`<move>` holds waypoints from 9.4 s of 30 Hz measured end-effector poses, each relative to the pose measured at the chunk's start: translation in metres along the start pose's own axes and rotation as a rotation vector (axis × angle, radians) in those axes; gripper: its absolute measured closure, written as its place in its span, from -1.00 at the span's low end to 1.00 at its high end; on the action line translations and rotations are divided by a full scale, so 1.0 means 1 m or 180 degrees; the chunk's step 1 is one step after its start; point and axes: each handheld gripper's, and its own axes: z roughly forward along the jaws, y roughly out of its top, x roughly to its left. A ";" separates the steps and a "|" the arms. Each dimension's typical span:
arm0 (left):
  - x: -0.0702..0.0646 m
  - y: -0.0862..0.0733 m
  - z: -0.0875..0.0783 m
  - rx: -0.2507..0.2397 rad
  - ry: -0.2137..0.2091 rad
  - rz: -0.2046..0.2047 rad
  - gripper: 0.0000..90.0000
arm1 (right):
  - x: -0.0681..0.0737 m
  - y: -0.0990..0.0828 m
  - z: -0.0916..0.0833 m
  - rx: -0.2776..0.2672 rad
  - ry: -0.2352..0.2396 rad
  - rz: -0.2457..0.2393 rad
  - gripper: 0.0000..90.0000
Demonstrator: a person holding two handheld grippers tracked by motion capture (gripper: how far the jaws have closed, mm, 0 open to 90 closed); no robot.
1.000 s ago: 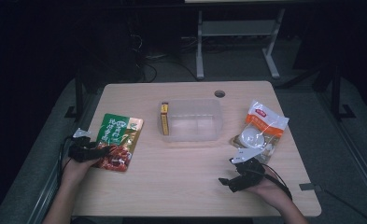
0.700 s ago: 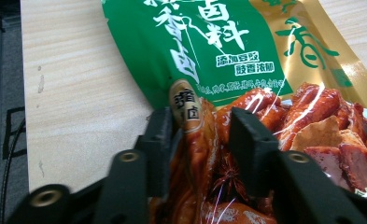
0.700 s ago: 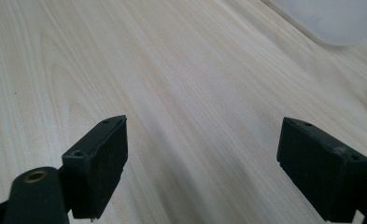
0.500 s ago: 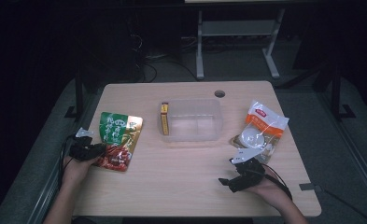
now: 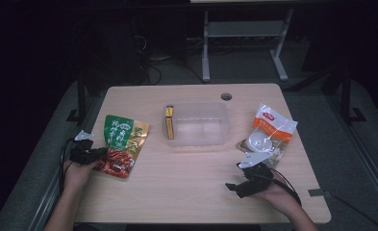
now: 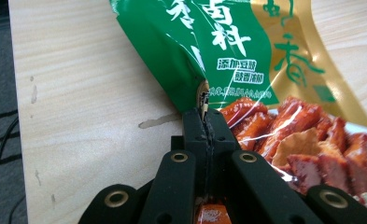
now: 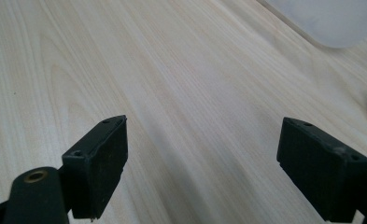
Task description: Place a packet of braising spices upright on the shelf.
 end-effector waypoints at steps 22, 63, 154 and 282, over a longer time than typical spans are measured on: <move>-0.010 0.008 -0.051 -0.0549 -0.0294 0.0262 1.00 | -0.002 0.002 -0.004 -0.0084 -0.0020 0.0056 -0.68; -0.175 0.050 -0.034 -0.0434 -0.1502 0.1573 1.00 | -0.015 0.032 -0.025 -0.0495 0.0605 0.0268 -0.35; -0.167 0.042 -0.032 -0.0520 -0.1465 0.1666 -0.26 | -0.025 0.107 -0.037 -0.0894 0.1240 -0.0175 1.00; -0.162 0.004 0.002 0.0041 -0.1291 0.1841 -0.64 | -0.086 0.251 -0.001 -0.0232 -0.0303 0.0517 0.99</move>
